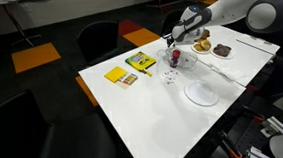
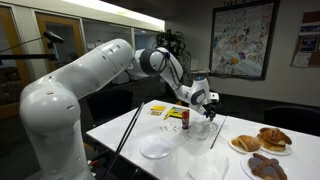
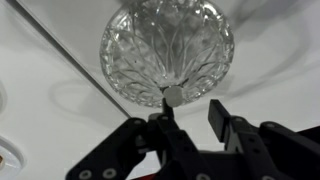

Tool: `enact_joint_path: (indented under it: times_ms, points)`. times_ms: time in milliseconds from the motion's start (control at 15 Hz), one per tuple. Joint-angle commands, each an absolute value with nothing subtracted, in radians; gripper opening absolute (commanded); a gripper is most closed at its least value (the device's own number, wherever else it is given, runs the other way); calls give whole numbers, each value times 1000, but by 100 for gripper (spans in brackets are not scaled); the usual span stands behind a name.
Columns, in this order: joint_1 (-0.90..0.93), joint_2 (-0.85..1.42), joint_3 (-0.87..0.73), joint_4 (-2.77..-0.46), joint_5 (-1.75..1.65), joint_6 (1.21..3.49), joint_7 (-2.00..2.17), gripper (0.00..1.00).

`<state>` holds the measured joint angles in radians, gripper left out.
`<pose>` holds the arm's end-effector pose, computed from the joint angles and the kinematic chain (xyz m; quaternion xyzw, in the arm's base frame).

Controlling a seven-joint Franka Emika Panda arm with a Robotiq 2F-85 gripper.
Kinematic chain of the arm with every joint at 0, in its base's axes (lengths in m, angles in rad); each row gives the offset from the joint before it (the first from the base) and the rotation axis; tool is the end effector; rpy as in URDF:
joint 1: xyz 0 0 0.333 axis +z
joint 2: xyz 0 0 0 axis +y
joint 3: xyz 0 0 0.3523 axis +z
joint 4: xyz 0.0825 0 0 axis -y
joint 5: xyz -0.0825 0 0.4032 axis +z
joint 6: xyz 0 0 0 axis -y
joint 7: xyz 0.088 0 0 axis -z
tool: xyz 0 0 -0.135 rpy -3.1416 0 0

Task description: Pick up the glass lid and put it on the glass bowl

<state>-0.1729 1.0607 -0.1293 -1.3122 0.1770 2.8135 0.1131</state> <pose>0.7946 -0.2233 0.1206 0.9470 -0.2310 0.2223 0.0223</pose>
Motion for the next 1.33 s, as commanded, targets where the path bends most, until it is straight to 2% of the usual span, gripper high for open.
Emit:
enact_joint_path:
  times_ms: [0, 133, 267, 1267]
  points:
    - [-165, 1033, -140, -1342, 148, 2796, 129, 75]
    - [-165, 1021, -138, -1355, 146, 2797, 127, 89]
    - [-168, 1013, -132, -1362, 145, 2797, 121, 99]
    - [-173, 995, -93, -1390, 156, 2783, 111, 100]
